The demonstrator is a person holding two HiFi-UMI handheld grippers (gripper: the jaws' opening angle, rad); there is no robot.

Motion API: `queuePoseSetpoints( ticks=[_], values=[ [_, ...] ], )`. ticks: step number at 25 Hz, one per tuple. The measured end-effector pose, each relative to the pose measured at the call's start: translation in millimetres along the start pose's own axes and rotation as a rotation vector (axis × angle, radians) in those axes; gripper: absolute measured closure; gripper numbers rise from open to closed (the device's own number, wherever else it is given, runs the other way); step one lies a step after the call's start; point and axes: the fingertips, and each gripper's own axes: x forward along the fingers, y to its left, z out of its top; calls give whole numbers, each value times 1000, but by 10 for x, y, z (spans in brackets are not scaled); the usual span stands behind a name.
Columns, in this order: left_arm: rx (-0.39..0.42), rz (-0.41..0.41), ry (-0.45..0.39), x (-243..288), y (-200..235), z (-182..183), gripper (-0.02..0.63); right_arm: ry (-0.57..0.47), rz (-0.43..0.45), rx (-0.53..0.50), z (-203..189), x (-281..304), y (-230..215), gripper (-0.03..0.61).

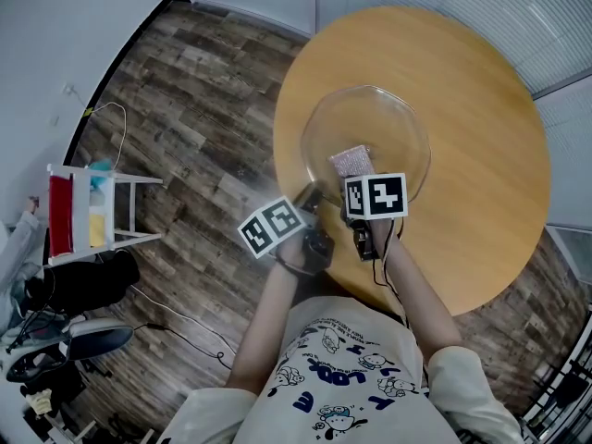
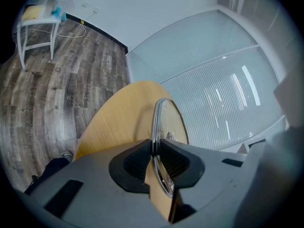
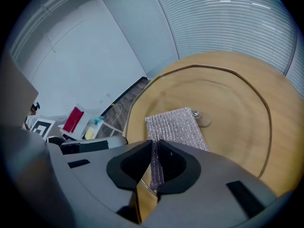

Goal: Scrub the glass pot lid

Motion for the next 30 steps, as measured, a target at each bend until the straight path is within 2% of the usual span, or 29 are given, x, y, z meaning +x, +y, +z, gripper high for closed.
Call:
queuePoseSetpoints(
  ticks=[17, 26, 30],
  values=[
    [11, 3, 7, 2, 6, 8, 546, -20, 63, -22, 84, 87, 184, 523],
    [61, 13, 14, 20, 24, 6, 546, -114, 90, 48, 254, -56, 80, 523],
    [84, 12, -14, -7, -15, 64, 545, -178, 87, 85, 391, -259, -54, 523]
  ],
)
